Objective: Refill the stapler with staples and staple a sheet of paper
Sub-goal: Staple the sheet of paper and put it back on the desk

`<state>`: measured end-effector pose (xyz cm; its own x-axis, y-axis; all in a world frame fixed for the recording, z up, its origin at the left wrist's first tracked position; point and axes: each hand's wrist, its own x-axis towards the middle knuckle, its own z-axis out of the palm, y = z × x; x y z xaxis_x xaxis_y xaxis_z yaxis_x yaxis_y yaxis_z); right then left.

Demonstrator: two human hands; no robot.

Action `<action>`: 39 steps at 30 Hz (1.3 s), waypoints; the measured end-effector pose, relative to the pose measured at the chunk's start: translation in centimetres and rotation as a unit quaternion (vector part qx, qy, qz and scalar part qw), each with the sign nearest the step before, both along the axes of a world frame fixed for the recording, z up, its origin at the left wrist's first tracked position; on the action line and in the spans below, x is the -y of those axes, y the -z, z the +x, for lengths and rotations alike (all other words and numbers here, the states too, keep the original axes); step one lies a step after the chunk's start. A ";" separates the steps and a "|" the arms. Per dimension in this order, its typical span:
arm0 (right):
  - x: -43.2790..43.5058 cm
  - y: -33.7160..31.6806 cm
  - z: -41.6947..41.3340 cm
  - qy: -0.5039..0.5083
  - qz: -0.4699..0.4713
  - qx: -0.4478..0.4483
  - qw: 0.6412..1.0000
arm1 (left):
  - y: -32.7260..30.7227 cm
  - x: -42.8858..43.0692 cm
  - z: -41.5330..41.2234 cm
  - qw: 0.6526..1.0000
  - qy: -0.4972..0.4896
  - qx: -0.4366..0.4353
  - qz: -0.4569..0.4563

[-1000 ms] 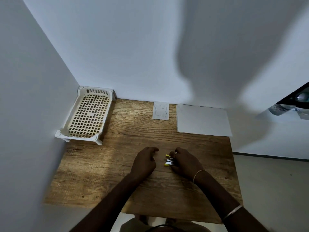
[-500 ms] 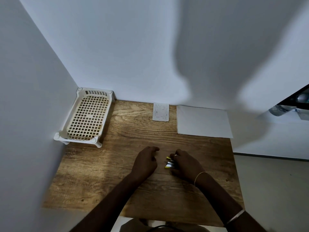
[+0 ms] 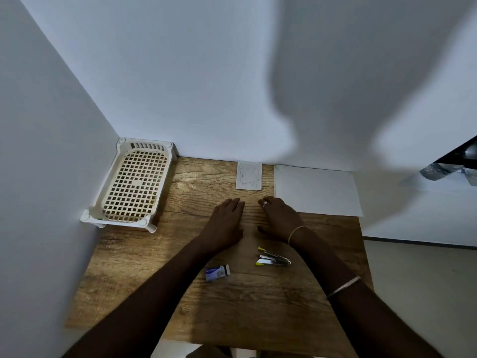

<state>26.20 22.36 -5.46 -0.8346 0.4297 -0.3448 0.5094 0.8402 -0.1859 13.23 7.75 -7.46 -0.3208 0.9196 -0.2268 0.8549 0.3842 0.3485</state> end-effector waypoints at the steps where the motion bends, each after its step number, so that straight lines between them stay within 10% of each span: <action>1: -0.2 0.1 -0.6 0.001 0.005 0.003 1.000 | 0.0 -0.6 -0.5 1.000 0.010 -0.007 -0.019; 39: 7.0 1.8 4.0 -0.001 -0.056 -0.002 0.998 | 2.5 5.0 4.9 0.998 0.036 -0.039 -0.044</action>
<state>30.15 15.31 -7.28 -0.8372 0.3866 -0.3869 0.5064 0.8152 -0.2812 18.09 2.72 -9.93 -0.2746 0.9186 -0.2841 0.9046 0.3470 0.2476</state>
